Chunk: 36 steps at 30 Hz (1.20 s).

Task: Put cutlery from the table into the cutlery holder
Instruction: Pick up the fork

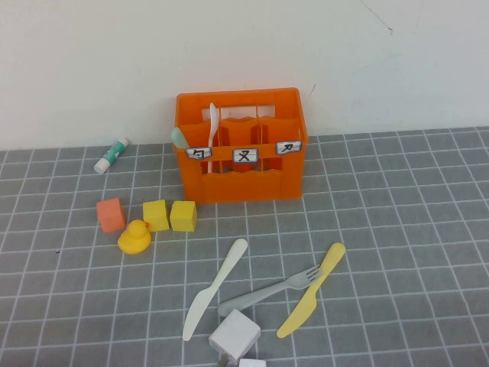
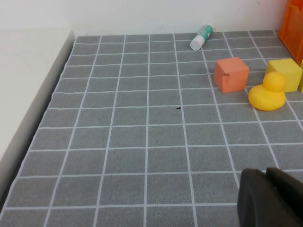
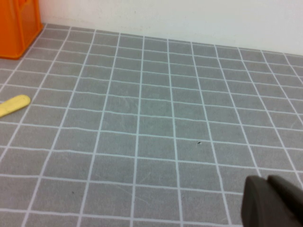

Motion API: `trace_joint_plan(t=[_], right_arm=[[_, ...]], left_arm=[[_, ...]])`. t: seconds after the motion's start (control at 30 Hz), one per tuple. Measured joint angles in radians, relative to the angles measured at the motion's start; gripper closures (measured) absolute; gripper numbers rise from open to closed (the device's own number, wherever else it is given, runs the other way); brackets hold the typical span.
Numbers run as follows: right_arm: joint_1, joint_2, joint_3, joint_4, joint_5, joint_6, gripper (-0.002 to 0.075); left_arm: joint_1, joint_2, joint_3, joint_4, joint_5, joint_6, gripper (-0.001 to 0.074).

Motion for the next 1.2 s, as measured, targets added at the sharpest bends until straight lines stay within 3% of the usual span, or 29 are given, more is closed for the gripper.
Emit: trace_joint_plan(t=[0.23, 0.63, 0.9, 1.0, 1.2], right_arm=[[0.000, 0.000, -0.044, 0.009, 0.091, 0.003, 0.0729], [0.000, 0.074, -0.491, 0.004, 0.335, 0.069, 0.0729], [0.000, 0.173, -0.513, 0.003, 0.178, 0.066, 0.0729], [0.000, 0.239, -0.543, 0.091, 0.191, -0.033, 0.0729], [0.000, 0.530, -0.693, 0.352, 0.441, -0.350, 0.0729]], left_arm=[[0.000, 0.000, 0.000, 0.000, 0.000, 0.000, 0.0736], [0.000, 0.000, 0.000, 0.000, 0.000, 0.005, 0.0736], [0.000, 0.000, 0.000, -0.002, 0.000, 0.005, 0.0736], [0.000, 0.000, 0.000, -0.002, 0.000, 0.005, 0.0736], [0.000, 0.000, 0.000, -0.002, 0.000, 0.005, 0.0736]])
